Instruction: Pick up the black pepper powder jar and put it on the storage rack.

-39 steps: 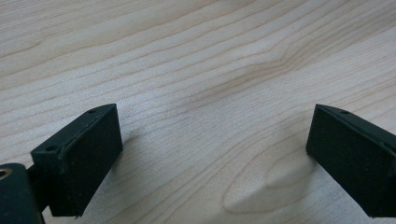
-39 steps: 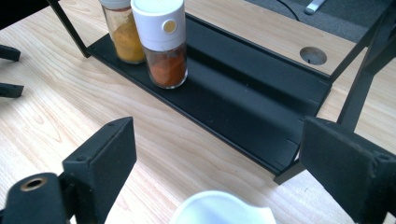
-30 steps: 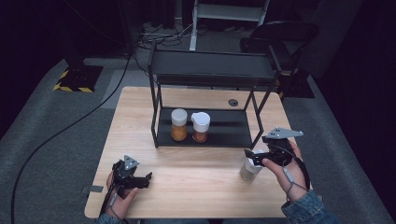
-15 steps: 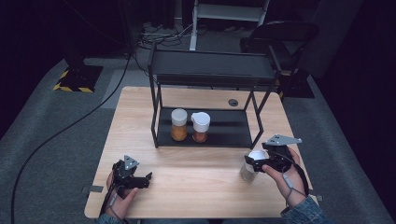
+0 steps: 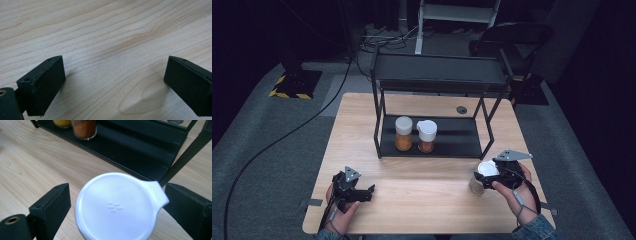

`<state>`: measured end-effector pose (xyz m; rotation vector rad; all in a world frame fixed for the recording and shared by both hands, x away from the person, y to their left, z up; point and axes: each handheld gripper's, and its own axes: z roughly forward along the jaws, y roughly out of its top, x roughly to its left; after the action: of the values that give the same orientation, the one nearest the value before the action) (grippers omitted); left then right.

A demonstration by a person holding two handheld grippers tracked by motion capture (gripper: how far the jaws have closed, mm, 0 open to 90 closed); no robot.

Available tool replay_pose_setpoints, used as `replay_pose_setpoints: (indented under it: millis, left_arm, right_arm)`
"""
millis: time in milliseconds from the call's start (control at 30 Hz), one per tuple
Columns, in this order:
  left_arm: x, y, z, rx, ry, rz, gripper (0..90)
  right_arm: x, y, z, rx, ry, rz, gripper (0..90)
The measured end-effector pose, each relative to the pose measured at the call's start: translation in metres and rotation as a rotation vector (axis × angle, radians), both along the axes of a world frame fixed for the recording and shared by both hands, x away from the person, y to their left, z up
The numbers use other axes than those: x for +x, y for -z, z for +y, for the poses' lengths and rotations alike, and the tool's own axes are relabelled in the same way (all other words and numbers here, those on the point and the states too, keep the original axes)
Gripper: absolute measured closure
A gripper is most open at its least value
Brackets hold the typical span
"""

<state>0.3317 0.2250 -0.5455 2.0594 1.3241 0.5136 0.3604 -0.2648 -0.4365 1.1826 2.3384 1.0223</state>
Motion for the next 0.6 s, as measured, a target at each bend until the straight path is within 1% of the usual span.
replay_pose_setpoints:
  millis: [233, 433, 500, 600]
  left_arm:
    - [0.000, 0.000, 0.000, 0.000, 0.000, 0.000, 3.3]
    - [0.000, 0.000, 0.000, 0.000, 0.000, 0.000, 3.3]
    - [0.000, 0.000, 0.000, 0.000, 0.000, 0.000, 3.3]
    - [0.000, 0.000, 0.000, 0.000, 0.000, 0.000, 3.3]
  right_arm:
    - [0.003, 0.009, 0.000, -0.016, -0.007, 0.014, 9.0]
    - [0.005, 0.016, 0.001, -0.029, -0.027, 0.031, 15.7]
    - [0.006, 0.017, 0.001, -0.042, -0.032, 0.027, 18.1]
    - [0.006, 0.017, 0.001, -0.054, -0.040, 0.020, 18.5]
